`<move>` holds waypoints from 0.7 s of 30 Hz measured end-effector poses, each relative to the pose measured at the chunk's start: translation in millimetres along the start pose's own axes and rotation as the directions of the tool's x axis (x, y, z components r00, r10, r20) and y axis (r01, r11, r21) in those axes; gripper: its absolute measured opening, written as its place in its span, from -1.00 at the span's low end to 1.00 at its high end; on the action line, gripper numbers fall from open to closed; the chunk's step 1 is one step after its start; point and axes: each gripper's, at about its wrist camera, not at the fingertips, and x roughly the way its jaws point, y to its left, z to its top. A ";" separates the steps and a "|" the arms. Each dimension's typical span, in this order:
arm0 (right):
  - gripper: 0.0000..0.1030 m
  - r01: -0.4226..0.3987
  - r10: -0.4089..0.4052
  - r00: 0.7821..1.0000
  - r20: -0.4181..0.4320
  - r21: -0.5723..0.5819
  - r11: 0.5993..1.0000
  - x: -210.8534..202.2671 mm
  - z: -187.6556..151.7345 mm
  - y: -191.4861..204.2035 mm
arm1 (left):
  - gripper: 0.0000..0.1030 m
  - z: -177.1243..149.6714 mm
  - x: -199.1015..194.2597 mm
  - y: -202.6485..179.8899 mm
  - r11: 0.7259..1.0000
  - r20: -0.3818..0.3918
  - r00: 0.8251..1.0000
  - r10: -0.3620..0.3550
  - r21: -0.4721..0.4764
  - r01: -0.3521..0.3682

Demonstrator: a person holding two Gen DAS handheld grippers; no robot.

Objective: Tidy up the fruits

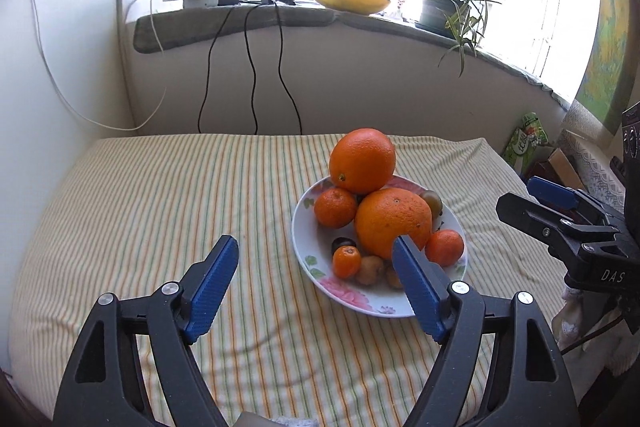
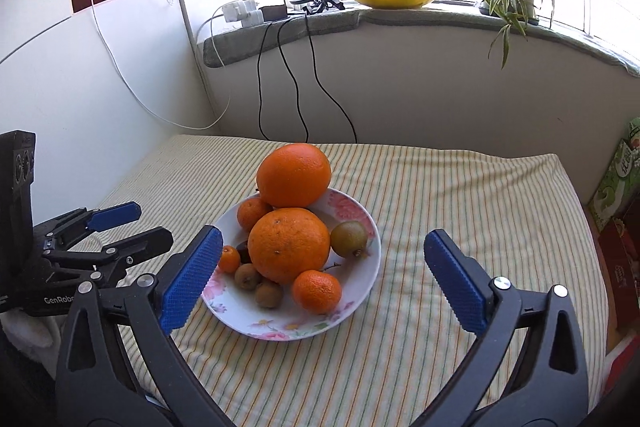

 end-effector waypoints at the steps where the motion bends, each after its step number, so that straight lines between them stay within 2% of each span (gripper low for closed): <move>1: 1.00 0.010 -0.010 1.000 0.004 0.004 1.000 -3.2 -2.5 -1.0 | 0.54 -0.9 -1.4 0.1 1.000 0.002 1.000 0.001 0.000 -0.001; 9: 1.00 0.096 -0.095 0.995 0.032 -0.026 0.995 -14.7 -7.6 3.6 | 0.54 -4.5 -8.4 0.7 1.000 0.007 1.000 0.001 -0.009 -0.001; 21: 1.00 0.093 -0.092 0.995 0.030 -0.045 0.995 -16.6 -11.2 14.0 | 0.54 -5.9 -12.7 -0.7 1.000 0.017 1.000 0.009 -0.008 -0.009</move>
